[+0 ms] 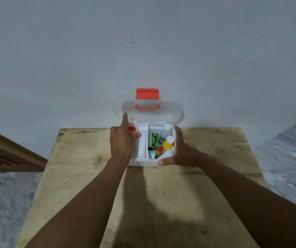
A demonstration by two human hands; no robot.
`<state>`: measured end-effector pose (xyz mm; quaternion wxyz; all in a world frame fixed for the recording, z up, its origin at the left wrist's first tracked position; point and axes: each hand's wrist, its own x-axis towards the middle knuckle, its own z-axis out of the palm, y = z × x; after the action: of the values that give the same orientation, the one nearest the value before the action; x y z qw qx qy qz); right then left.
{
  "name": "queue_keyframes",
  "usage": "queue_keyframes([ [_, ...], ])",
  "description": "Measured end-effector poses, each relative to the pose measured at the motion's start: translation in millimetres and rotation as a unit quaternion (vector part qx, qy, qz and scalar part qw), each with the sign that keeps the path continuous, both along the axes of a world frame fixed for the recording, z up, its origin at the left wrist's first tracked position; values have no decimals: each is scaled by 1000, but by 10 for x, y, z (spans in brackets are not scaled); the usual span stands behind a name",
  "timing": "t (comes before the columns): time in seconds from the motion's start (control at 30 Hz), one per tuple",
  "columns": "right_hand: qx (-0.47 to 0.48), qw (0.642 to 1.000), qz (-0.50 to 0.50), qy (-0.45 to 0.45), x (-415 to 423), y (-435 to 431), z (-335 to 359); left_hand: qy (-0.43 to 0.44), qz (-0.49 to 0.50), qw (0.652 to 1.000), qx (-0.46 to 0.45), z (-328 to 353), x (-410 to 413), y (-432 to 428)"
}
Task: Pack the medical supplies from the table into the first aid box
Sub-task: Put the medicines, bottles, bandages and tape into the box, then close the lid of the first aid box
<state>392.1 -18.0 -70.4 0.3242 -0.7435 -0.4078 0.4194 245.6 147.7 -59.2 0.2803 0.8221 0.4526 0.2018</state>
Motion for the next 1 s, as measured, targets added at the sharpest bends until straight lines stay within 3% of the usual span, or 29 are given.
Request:
queue_keyframes([
  [0.2,-9,1000,-6,6,7,21,38,-64,6,998,-20,8,-222,-163],
  [0.47,-10,1000,-5,14,-6,24,37,-5,-53,999,3,-112,-431,-278],
  [0.67,-13,1000,-6,6,-13,28,40,-149,-46,972,-173,-86,-640,-336],
  [1.0,-70,996,-53,-18,-17,-17,315,-162,-43,972,-166,-132,-755,-500],
])
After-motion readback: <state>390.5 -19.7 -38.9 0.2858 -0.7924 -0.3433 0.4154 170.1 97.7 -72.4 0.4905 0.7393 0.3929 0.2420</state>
